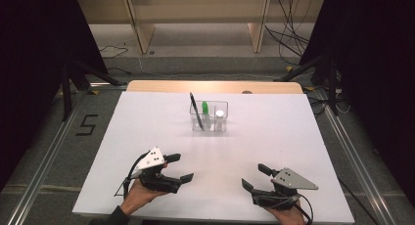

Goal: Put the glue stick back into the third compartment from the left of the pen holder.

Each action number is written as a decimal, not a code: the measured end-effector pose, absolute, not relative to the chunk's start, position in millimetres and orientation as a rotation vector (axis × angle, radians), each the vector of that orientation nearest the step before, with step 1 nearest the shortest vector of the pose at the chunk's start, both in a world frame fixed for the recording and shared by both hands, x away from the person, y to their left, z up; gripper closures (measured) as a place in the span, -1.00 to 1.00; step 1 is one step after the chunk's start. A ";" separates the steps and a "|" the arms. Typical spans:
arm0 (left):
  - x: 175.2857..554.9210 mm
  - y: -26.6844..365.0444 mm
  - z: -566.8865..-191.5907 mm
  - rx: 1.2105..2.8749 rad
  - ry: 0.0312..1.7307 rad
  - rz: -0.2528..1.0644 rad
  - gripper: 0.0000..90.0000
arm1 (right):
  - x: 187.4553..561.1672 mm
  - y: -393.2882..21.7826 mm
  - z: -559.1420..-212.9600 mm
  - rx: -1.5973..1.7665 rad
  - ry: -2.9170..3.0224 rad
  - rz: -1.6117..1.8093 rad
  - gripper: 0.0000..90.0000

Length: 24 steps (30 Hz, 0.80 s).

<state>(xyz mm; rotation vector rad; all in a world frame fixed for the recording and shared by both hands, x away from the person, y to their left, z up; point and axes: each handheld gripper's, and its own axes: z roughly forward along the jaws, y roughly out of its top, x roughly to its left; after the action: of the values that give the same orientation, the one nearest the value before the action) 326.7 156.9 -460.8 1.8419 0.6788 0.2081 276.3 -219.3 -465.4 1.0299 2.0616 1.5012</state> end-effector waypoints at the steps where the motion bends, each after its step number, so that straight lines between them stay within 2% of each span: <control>1: 325.5 158.5 -461.6 1.838 0.684 0.204 -0.69 | 276.2 -219.6 -465.3 1.028 2.063 1.501 -0.48; 17: 311.4 179.5 -463.3 1.820 0.749 0.207 -0.76 | 273.8 -220.2 -467.5 1.043 2.081 1.506 -0.48; 24: 311.6 177.3 -463.9 1.818 0.748 0.210 -0.76 | 274.2 -220.2 -468.2 1.043 2.082 1.502 -0.49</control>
<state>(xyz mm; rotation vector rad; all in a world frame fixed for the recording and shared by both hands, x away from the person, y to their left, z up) 311.6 177.3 -463.9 1.8185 0.7483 0.2099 274.2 -220.2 -468.2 1.0430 2.0818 1.5025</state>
